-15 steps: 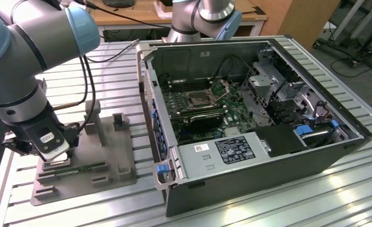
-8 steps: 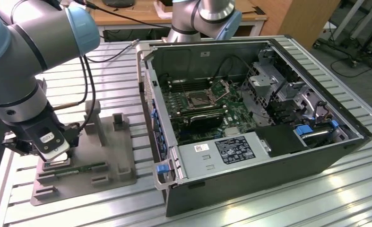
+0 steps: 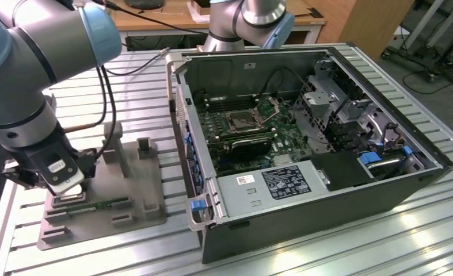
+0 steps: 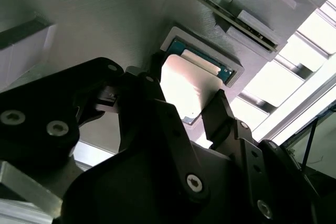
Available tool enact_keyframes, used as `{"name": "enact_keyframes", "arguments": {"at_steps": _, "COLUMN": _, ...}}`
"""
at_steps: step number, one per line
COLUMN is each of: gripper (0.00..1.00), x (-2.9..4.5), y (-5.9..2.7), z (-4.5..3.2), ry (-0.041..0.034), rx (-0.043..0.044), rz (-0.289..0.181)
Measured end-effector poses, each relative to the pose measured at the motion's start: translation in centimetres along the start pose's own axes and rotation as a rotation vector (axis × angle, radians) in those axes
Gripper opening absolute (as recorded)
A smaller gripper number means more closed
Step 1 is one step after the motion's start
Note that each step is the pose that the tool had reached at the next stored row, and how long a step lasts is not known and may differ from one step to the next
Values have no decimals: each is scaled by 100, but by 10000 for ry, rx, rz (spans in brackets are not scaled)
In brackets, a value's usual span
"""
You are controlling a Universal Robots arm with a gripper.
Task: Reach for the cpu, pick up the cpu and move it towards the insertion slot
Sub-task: 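Pick up the cpu and move it towards the insertion slot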
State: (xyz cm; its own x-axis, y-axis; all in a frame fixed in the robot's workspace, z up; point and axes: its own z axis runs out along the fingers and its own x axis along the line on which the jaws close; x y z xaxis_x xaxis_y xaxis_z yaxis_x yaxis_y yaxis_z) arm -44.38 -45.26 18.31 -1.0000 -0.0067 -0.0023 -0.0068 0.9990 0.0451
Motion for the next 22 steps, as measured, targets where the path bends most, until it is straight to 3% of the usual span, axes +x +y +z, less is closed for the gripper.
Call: {"name": "enact_keyframes", "arguments": {"at_steps": 22, "gripper": 55, "x": -8, "y": 3, "z": -75, "ry": 1, "rx": 0, "rz": 0}}
